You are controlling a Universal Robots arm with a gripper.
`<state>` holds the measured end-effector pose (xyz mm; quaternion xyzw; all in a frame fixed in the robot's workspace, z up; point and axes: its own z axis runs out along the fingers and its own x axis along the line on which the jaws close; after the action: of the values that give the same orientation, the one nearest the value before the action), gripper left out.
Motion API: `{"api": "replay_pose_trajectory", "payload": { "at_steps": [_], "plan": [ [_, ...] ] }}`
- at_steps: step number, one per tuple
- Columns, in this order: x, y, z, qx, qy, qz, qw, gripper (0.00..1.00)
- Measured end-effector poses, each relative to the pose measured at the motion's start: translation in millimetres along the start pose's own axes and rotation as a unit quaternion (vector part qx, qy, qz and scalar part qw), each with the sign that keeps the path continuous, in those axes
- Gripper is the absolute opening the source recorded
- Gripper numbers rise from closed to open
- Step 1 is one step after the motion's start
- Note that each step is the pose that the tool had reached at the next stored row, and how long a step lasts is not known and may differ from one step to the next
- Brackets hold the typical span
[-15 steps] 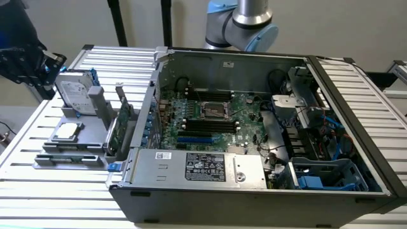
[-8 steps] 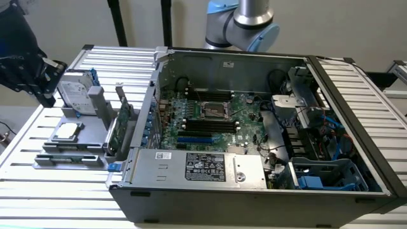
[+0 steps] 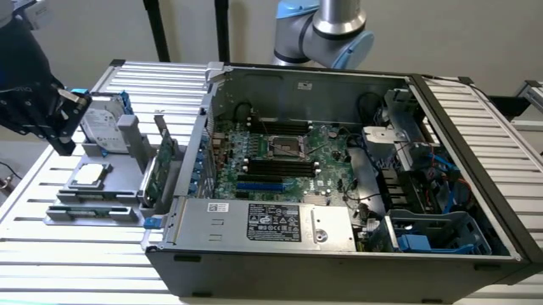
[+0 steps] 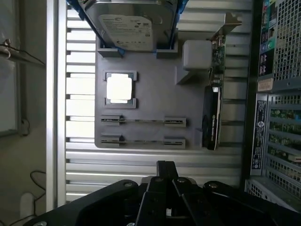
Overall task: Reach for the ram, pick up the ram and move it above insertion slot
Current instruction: 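Reach for the ram, then pick up the ram and move it above insertion slot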
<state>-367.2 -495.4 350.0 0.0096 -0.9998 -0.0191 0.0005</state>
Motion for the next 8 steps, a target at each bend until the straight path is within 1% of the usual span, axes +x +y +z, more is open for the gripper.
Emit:
{"api": "replay_pose_trajectory", "payload": {
  "at_steps": [2, 5, 8],
  "plan": [
    [-0.4, -3.6, 1.1, 0.0, 0.0, 0.0, 1.0, 0.11],
    [-0.3, -5.1, 2.9, 0.0, 0.0, -0.001, 1.0, 0.11],
    [-0.4, -5.1, 3.7, 0.0001, 0.0011, -0.024, 0.9997, 0.11]
  ]
}}
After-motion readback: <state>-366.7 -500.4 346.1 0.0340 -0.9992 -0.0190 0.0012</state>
